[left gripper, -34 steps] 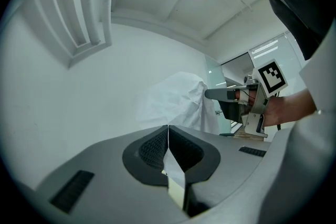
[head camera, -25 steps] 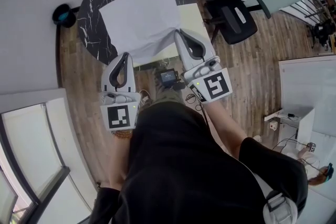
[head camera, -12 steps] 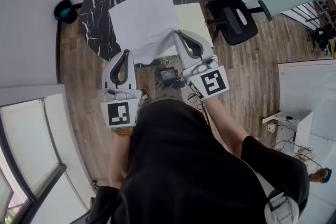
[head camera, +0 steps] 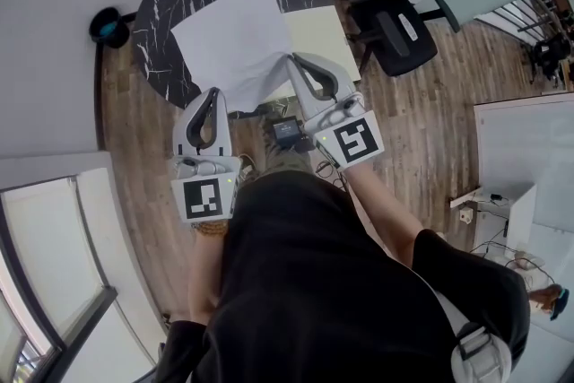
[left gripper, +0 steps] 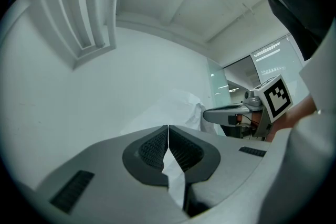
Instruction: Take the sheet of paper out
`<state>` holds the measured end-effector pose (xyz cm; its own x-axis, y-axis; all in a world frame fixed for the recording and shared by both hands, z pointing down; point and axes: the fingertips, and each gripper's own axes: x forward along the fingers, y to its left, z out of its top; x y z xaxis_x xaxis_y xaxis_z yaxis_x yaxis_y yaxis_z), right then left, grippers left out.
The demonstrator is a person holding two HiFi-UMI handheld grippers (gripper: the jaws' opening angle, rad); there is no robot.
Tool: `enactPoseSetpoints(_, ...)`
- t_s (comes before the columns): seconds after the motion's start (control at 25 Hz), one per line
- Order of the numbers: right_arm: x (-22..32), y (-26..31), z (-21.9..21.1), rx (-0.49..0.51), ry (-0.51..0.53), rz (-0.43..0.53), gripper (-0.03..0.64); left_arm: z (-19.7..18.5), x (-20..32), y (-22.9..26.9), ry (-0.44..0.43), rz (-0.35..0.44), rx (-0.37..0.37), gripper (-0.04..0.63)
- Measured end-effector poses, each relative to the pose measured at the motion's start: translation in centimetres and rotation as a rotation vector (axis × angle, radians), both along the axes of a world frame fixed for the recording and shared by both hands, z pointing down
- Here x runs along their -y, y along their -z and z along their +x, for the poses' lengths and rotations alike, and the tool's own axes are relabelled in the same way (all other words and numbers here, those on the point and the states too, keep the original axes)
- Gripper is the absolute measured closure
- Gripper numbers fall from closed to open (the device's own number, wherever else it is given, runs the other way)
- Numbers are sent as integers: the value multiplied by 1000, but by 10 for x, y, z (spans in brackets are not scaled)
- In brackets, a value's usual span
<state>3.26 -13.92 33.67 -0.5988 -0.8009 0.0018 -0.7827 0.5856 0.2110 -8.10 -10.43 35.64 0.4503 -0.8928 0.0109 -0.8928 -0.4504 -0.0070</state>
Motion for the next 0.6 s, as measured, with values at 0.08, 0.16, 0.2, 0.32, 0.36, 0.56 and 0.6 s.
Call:
enactPoseSetpoints(0.08,0,-1,-3,-4,-3,-10,618,-3,-1,-1,4,-1,5,594)
enactPoseSetpoints(0.16,-1,-1,-3,-5,-4,-10,618,-4,-4,-2,5,2,15,594)
enactPoseSetpoints(0.2,-1,-1,-2,-5,-5,-2,618,-3,-4,-3,5,1,17,594)
enactPoseSetpoints(0.32,0,-2,1,-5,-9,5,618,-3,-4,-5,7,-9,18,594)
enactPoseSetpoints(0.36,0,-2,1,-5,-11,3,618,-4,-5,-5,8,-9,19,594)
enactPoseSetpoints(0.56,-1,-4,2,-12,-15,0,618,-4,-6,-6,8,-9,23,594)
enactPoseSetpoints(0.6,-1,-4,1,-13,-16,1,618,-4,-6,-6,9,-9,21,594)
